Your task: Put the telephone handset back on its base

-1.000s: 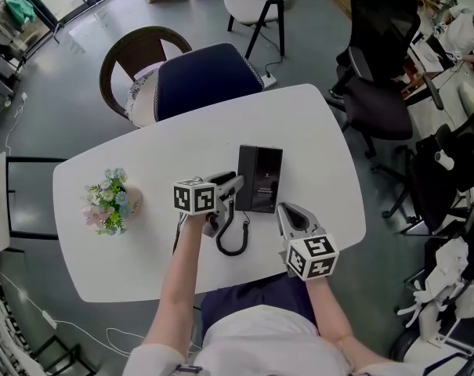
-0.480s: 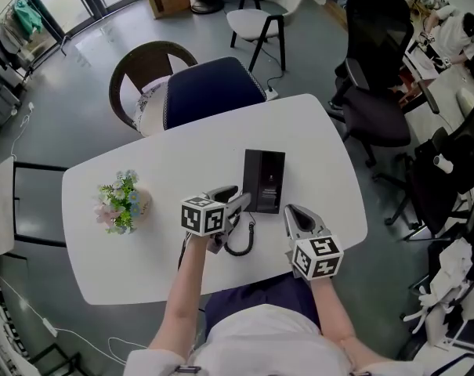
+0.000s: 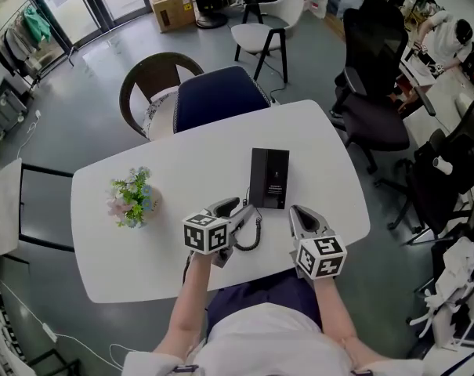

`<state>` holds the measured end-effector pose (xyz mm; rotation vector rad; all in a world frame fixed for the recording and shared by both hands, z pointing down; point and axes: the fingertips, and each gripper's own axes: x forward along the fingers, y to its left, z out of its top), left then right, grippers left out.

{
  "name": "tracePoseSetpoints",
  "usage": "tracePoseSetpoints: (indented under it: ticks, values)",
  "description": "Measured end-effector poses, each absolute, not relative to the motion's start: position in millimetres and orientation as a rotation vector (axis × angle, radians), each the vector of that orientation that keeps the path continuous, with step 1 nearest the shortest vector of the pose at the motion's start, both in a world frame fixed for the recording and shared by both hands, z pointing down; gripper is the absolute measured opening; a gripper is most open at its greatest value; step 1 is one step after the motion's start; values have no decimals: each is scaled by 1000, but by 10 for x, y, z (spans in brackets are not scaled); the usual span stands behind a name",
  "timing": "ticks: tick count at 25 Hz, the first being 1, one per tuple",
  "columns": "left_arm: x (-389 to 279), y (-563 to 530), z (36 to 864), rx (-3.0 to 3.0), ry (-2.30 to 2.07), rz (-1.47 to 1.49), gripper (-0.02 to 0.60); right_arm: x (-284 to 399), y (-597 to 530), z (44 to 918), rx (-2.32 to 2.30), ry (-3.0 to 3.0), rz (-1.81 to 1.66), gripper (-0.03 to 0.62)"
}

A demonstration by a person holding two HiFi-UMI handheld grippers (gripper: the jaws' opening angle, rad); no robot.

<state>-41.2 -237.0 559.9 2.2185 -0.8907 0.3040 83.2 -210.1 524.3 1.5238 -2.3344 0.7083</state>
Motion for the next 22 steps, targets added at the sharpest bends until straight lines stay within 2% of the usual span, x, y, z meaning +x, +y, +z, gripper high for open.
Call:
tracePoseSetpoints:
  ticks: [7,13,22]
  values:
    - [-561,-2121,5311,2271,-1001,210,204,890,-2001,5127,1563,-2361,666,35]
    - [-723,-2003,5071,2385,-1156,225,176,897,-1966,5032,1572,-2390,618,35]
    - [-836,-2006,4587,2546,-1336,171,99,887,-1973,4743,1559,-2452,443,35]
